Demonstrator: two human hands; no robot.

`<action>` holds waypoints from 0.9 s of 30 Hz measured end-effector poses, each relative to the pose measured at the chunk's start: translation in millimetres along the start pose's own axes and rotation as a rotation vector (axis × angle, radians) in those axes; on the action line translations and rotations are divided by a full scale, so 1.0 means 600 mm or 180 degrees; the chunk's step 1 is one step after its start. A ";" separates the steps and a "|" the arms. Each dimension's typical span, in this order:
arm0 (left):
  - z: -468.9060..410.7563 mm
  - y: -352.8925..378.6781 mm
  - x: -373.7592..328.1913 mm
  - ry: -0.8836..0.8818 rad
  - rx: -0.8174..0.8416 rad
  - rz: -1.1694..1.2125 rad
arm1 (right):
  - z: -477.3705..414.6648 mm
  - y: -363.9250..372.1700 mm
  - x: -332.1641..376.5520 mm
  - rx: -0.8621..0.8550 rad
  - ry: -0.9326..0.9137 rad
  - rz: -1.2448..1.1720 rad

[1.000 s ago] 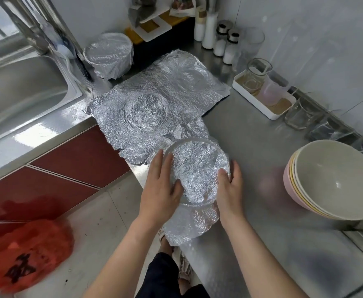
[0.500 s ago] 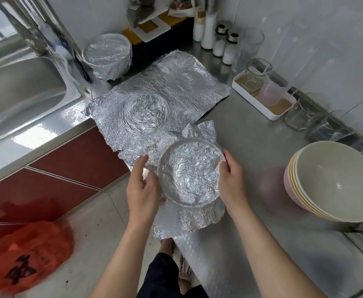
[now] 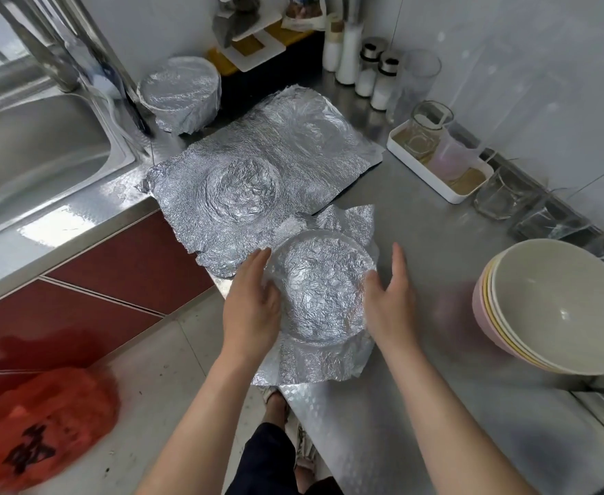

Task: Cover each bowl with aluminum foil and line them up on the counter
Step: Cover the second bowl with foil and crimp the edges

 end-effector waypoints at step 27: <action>0.070 0.116 -0.081 0.1762 0.0508 -0.1713 | -0.064 0.000 -0.025 0.0061 0.1177 -0.2004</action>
Point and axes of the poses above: each hand's wrist, its own z-axis away from the middle knuckle, its own y-axis out of the palm, x = y × z, the point moved 2 cm from there along -z, towards the middle knuckle, and after that the axes turned 2 degrees about -y, right-handed, at the moved point
